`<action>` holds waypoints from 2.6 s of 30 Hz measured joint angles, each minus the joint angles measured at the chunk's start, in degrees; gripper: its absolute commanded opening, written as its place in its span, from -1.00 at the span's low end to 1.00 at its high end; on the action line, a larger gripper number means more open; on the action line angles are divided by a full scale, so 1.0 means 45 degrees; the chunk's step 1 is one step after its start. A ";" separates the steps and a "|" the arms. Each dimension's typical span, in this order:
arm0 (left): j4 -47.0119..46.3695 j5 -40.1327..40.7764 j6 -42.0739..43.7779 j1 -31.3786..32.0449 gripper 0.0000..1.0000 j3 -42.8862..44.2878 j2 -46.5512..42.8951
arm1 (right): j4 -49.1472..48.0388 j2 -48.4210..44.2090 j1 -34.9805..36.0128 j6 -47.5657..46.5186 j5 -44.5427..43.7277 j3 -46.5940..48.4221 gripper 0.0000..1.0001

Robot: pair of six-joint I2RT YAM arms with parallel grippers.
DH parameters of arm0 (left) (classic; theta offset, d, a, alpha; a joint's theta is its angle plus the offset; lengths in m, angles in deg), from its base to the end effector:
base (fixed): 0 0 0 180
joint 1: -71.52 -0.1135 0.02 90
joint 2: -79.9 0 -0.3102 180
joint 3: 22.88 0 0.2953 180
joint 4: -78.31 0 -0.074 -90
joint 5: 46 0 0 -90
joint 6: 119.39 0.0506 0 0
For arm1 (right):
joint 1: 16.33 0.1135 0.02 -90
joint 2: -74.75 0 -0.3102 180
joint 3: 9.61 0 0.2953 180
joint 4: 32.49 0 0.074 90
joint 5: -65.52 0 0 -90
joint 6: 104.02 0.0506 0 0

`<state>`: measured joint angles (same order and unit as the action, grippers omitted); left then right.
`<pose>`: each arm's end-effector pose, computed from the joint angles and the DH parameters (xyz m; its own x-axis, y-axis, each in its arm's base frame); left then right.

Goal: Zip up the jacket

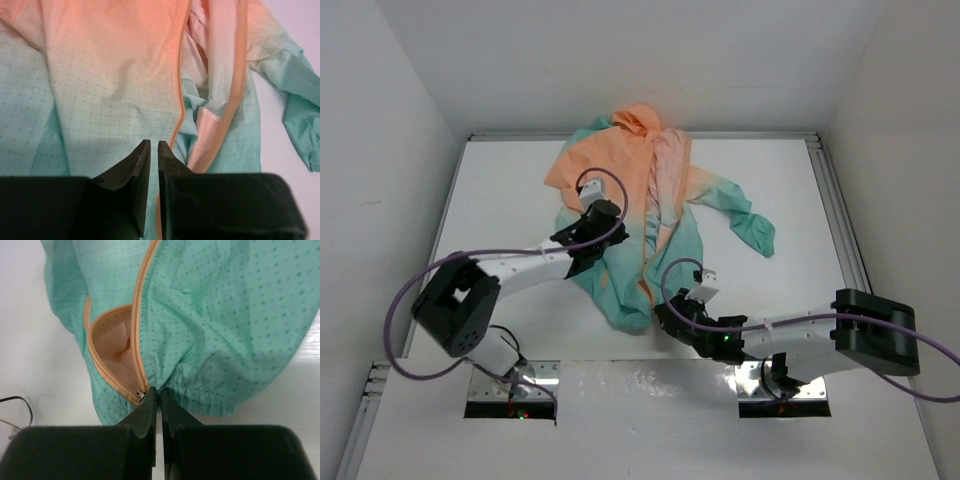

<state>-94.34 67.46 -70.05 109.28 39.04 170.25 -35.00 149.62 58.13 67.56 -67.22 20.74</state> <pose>0.3122 -0.2163 0.2127 -0.5503 -0.3298 -0.7671 -0.0687 0.9335 -0.3520 0.0953 0.2145 0.1315 -0.5926 0.5808 -0.5581 0.0935 0.7378 0.6685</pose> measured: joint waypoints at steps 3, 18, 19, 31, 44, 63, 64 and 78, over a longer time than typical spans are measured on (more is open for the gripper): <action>0.0063 0.0005 0.0097 0.0000 -0.61 -0.1282 -0.1817 | -0.0160 -0.0005 0.0000 0.0034 -0.0068 0.0083 -1.00; 0.1418 0.0160 -0.0738 -0.1681 -0.51 -0.6105 -0.4459 | -0.0296 0.0170 0.0000 -0.0364 0.0680 0.0083 -1.00; 0.1229 -0.0053 -0.0738 -0.1870 -0.53 -0.5955 -0.3968 | -0.0369 0.0189 0.0000 -0.0418 0.0704 0.0083 -1.00; -0.0141 -0.1443 0.0010 -0.2448 -0.47 -0.0685 0.1462 | -0.0325 0.1010 0.0000 0.0063 0.0073 0.0748 -1.00; 0.1117 -0.1049 -0.0102 0.1078 -0.69 -0.5226 -0.7529 | -0.0170 0.0947 0.0000 0.1001 -0.1030 0.0831 -1.00; 0.0238 -0.1957 -0.1321 0.6479 -0.03 -0.6931 -0.7130 | -0.0165 -0.0908 0.0000 0.1088 -0.0695 -0.0554 -1.00; 0.0146 -0.1846 -0.1321 0.6552 -0.03 -0.6868 -0.6989 | -0.0165 -0.0908 0.0000 0.1054 -0.0622 -0.0559 -1.00; -0.0967 -0.0811 -0.1137 0.6615 -0.14 -0.6042 -0.4877 | -0.0714 -0.0976 0.0000 0.0559 0.0209 -0.0821 -1.00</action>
<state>-98.69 63.81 -75.16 139.04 11.85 148.30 -38.22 145.22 58.13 70.08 -66.28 17.05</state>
